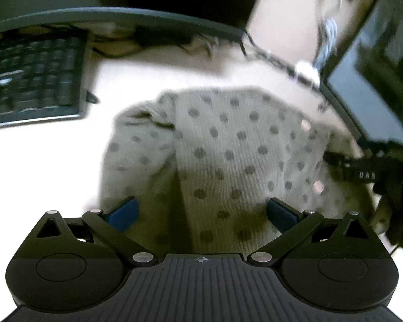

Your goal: Fold clothes

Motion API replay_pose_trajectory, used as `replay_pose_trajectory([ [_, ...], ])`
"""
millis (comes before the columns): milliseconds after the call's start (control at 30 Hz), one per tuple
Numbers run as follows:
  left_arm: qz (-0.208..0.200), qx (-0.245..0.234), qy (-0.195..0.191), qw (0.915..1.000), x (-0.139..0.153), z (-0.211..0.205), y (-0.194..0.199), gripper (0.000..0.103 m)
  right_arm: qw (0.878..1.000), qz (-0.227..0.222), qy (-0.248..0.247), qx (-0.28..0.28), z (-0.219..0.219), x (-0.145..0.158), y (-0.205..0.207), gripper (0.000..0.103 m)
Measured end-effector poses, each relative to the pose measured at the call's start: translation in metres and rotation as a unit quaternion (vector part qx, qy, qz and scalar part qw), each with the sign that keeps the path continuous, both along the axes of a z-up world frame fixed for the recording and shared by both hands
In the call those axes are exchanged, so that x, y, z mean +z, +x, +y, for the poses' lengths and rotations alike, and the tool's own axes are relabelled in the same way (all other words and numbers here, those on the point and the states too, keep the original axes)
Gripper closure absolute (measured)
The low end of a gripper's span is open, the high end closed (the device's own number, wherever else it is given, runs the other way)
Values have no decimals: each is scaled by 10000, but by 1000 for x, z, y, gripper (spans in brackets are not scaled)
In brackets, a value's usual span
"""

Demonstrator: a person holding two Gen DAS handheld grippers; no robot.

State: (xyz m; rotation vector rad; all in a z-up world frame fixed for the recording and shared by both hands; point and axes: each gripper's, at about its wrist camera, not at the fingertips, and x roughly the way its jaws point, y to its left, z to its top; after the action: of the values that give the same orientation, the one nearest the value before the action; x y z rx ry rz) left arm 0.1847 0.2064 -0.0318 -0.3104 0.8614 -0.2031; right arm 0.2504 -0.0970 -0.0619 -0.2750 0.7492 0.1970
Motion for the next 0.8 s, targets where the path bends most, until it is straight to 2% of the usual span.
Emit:
replay_pose_trajectory([
  [67,-326,19,-333,9989,14,9,-7,0,9988,-239,431,21,-7,19,-3,0],
  [133,-684,-188,-692,9951,30,8,1,0,9951,-419,899,58,-12,35,-3,0],
  [200,-822,-350,-893,9920,35,0,21,0,9927,-414,1115,215,-5,40,7,0],
  [267,-629,-337,-997,9925,24,-4,48,0,9954,-366,839,288,15,29,20,0],
  [367,-150,186,-941,9953,-1,6,77,0,9991,-177,180,350,36,2,34,0],
  [433,-252,621,-880,9939,8,25,71,0,9981,-454,-387,135,34,-4,32,0],
  [467,-309,773,-887,9926,14,36,65,0,9974,-543,-477,6,29,-2,29,0],
  [533,-308,782,-1016,9913,23,55,53,0,9952,-667,-606,-374,16,6,22,0],
  [600,-153,592,-1320,9894,21,64,47,0,9964,-624,-200,-539,0,15,11,0],
  [700,107,175,-1865,9822,2,57,50,0,9934,-191,1005,-522,-21,21,-9,0],
  [733,167,48,-2020,9792,-5,53,54,0,9909,-15,1239,-526,-22,17,-12,0],
  [800,252,-67,-2274,9734,-19,42,65,0,9889,229,1368,-527,-19,5,-19,0],
])
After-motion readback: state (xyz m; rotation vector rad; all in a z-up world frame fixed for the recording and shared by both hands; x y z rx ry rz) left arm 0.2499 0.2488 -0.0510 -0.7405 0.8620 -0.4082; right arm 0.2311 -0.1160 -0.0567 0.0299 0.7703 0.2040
